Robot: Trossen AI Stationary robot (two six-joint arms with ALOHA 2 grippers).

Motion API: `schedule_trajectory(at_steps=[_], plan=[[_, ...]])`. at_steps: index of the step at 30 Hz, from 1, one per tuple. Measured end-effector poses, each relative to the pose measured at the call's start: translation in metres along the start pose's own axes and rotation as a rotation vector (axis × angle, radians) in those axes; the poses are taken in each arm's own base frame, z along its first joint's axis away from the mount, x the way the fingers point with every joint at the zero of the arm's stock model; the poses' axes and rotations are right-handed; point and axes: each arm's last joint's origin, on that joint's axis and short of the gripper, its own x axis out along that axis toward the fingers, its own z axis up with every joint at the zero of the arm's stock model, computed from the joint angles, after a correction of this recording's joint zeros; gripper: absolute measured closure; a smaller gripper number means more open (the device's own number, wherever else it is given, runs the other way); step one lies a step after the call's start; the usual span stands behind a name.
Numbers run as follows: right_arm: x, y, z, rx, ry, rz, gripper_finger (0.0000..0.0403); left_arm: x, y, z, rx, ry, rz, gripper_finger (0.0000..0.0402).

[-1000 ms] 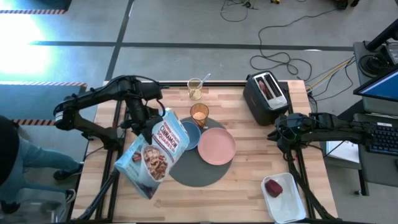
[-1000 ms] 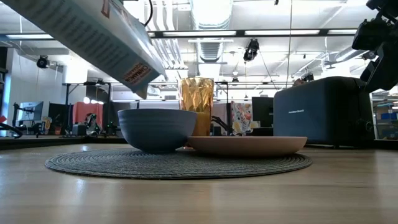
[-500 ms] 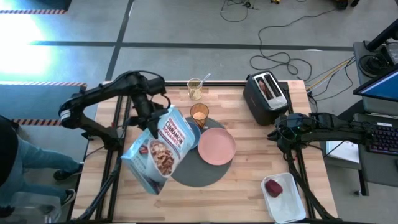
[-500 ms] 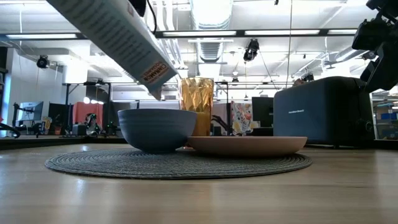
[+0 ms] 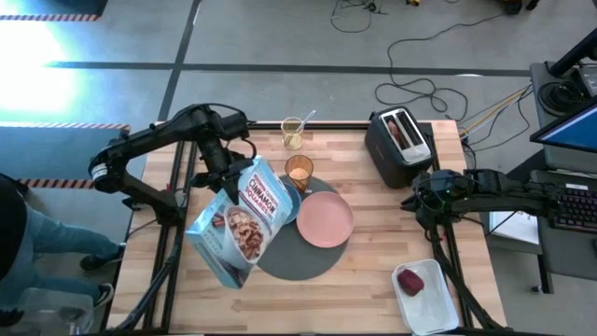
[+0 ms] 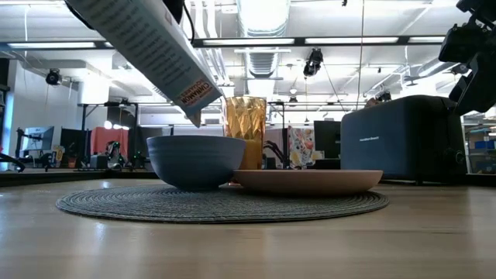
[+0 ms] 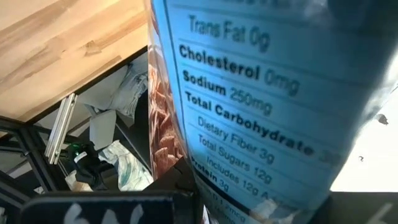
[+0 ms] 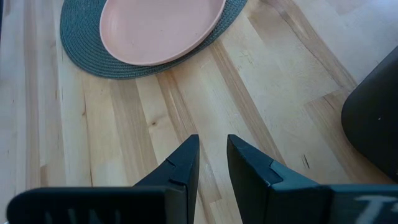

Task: Arrange a breakfast setting
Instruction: Pour the cereal box into the blue bowl

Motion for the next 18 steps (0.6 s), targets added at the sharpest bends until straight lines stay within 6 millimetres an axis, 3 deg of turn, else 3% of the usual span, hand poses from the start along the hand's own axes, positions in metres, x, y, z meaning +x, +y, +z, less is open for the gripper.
schedule_trajectory(at_steps=[8, 18], plan=[[0.0, 0.0, 0.0, 0.0, 0.0, 0.0, 0.033, 0.003, 0.005, 0.002, 0.018, 0.016, -0.001, 0.0349], [0.0, 0.0, 0.0, 0.0, 0.0, 0.0, 0.033, 0.014, 0.034, 0.006, 0.013, 0.044, 0.03, 0.0349]])
